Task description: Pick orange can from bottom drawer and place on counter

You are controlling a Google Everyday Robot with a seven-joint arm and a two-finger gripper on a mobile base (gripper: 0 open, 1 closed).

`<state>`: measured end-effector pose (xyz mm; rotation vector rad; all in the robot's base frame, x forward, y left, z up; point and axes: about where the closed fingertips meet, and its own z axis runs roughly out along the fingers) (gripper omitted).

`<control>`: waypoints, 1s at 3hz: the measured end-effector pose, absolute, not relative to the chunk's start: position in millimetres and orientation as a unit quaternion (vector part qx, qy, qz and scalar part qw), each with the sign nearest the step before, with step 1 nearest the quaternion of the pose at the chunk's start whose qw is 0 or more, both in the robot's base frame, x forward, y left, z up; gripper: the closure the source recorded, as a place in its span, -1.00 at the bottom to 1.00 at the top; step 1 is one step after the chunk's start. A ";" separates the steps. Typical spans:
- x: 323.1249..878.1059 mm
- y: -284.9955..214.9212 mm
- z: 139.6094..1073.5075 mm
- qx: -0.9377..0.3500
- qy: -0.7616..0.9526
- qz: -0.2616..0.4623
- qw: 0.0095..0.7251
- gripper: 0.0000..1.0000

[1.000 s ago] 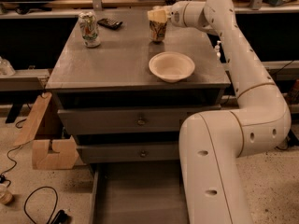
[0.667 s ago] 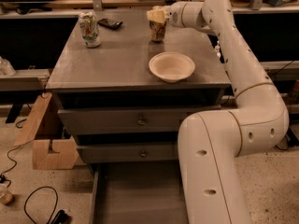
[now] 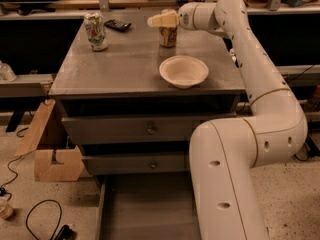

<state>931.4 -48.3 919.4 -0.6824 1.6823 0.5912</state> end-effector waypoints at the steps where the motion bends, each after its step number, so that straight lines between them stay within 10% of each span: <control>1: 932.2 -60.4 927.8 -0.285 0.734 0.224 0.574 -1.00; 3: 911.3 -134.5 1004.6 -0.223 0.753 0.126 0.605 -1.00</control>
Offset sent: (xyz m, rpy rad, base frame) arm -0.0796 -0.0840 0.0418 -0.1768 0.0305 -0.3129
